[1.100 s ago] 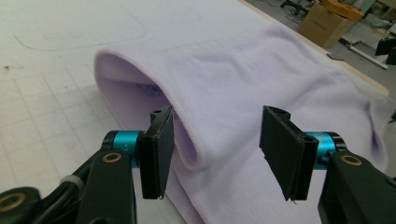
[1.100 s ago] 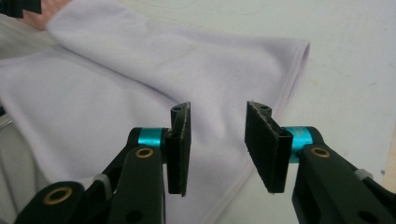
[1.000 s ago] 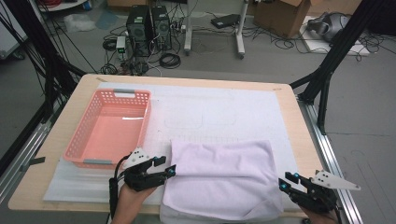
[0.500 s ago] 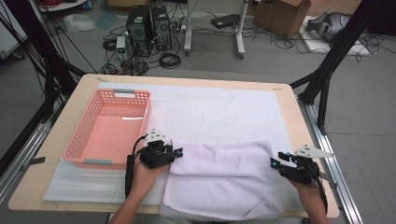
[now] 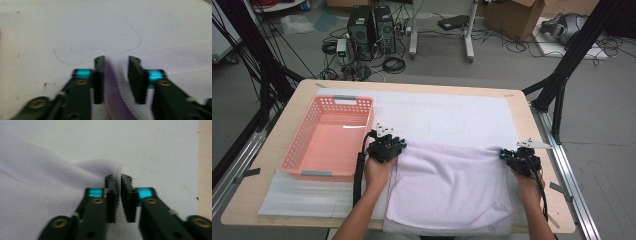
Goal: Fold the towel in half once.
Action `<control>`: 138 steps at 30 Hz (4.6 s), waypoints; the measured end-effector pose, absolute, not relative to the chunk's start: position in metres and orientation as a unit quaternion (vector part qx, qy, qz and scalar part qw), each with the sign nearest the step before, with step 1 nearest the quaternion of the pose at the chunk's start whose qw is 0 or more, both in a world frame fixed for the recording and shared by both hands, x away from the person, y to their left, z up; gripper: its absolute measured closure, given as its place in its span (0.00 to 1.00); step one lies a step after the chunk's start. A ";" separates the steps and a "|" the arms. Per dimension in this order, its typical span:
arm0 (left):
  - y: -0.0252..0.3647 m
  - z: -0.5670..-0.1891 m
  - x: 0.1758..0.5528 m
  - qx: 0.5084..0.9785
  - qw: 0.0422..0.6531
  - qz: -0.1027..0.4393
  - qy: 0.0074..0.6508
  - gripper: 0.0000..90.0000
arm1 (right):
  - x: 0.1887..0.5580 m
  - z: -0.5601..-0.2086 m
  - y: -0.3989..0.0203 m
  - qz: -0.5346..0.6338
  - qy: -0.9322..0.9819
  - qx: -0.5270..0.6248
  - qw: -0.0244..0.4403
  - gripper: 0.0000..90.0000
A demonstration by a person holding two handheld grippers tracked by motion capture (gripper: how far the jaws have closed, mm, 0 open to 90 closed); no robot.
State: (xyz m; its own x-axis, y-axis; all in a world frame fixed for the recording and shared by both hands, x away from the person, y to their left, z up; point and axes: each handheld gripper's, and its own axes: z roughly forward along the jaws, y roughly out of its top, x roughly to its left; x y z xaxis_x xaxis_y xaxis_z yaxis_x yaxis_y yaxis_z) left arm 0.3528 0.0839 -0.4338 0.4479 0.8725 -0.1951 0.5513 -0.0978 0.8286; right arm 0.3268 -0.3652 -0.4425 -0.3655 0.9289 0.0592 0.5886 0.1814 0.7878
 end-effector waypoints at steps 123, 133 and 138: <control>0.101 -0.444 0.288 0.761 0.467 0.118 0.435 0.62 | 0.230 -0.422 -0.380 0.430 0.728 0.491 0.209 0.71; 0.087 -0.449 0.288 0.795 0.422 0.142 0.413 0.91 | 0.242 -0.434 -0.368 0.401 0.743 0.494 0.210 0.65; 0.087 -0.448 0.286 0.792 0.428 0.140 0.413 0.95 | 0.247 -0.438 -0.361 0.398 0.755 0.477 0.210 0.62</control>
